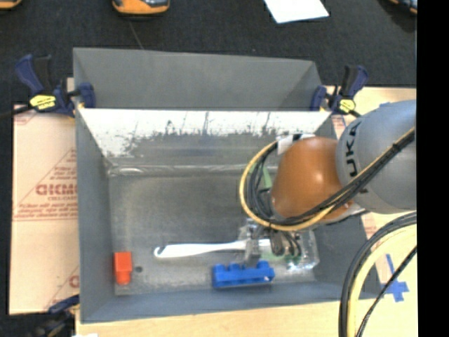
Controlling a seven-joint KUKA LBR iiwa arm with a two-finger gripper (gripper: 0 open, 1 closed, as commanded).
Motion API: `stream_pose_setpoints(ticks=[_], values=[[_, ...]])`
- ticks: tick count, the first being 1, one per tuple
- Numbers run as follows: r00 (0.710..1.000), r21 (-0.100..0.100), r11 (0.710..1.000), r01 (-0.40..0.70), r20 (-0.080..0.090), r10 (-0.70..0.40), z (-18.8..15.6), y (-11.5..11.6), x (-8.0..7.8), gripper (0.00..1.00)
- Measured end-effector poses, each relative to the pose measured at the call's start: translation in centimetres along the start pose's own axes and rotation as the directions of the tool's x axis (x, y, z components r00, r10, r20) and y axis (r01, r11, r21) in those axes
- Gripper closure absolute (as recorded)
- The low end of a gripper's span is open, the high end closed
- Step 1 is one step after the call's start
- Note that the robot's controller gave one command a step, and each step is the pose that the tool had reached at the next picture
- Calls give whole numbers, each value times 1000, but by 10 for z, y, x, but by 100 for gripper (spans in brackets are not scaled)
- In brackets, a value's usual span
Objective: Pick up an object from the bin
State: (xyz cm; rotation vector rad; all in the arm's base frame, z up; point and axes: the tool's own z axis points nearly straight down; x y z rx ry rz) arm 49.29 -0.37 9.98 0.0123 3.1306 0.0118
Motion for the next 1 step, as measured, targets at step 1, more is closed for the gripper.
stream_pose_setpoints(ticks=[1], values=[[1000, 0, 1000, -3, -2, 3, -24, 0, 0, 100]])
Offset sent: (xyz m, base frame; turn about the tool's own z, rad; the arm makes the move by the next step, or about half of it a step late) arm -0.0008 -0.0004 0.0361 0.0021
